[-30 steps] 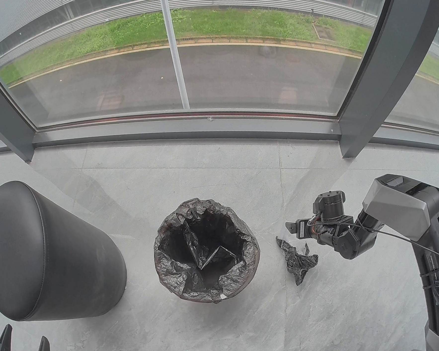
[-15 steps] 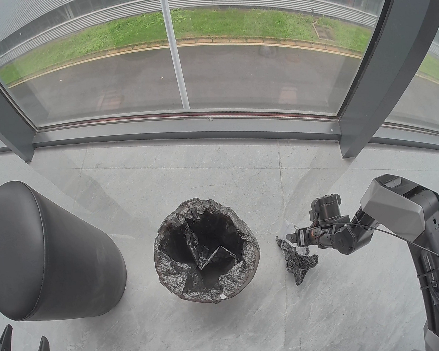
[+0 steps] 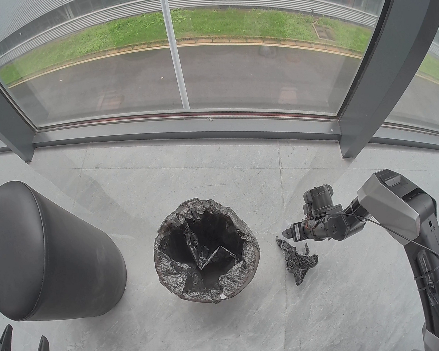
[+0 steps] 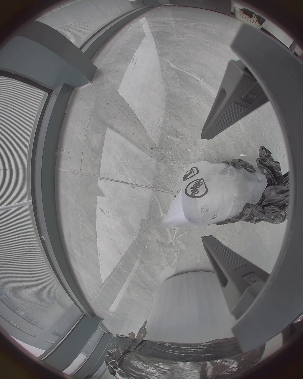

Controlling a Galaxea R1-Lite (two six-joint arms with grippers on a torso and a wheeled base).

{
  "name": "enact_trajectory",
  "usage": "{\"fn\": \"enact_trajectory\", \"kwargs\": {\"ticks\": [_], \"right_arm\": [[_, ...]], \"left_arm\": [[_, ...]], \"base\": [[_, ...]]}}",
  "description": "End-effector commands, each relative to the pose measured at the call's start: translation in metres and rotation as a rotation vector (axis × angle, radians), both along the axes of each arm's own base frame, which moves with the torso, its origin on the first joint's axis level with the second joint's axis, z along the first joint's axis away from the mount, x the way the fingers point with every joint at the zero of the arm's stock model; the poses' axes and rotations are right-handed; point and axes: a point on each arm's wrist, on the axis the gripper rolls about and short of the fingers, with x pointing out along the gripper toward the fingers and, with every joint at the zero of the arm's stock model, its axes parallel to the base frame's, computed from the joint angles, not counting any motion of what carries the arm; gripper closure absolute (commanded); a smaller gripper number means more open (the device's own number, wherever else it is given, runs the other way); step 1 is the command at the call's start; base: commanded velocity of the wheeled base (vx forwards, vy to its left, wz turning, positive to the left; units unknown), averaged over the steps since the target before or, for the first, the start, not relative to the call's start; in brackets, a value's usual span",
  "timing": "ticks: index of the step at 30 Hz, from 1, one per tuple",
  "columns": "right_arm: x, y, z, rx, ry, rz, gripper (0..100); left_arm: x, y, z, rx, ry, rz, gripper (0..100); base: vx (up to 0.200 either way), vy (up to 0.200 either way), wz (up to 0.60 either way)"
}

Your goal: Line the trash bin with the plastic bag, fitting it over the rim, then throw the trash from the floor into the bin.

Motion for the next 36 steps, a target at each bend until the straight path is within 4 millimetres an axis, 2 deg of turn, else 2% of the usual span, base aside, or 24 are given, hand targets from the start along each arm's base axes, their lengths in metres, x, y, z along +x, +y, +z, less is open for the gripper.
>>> {"fn": "enact_trajectory", "kwargs": {"ticks": [1, 8, 27, 28, 36], "right_arm": [[0.0062, 0.005, -0.0015, -0.003, 0.004, 0.007, 0], [0.0064, 0.0122, -0.001, -0.013, 0.046, 0.022, 0], [0.0067, 0.0123, 0.002, -0.045, 0.099, 0.04, 0], [0.007, 0.0123, 0.0024, -0.045, 0.097, 0.04, 100], [0.0067, 0.0124, 0.002, -0.041, 0.1, 0.044, 100]], "left_arm": [[-0.0011, 0.0, -0.0001, -0.003, -0.015, 0.002, 0], [-0.0011, 0.0, -0.0001, -0.008, -0.016, -0.001, 0], [-0.0011, 0.0, -0.0001, -0.01, -0.016, -0.001, 0], [-0.0011, 0.0, -0.0001, -0.01, -0.016, -0.001, 0], [-0.0011, 0.0, -0.0001, -0.017, -0.016, -0.001, 0]], "base": [[0.0, 0.0, 0.0], [0.0, 0.0, 0.0], [0.0, 0.0, 0.0], [0.0, 0.0, 0.0], [0.0, 0.0, 0.0]]}}
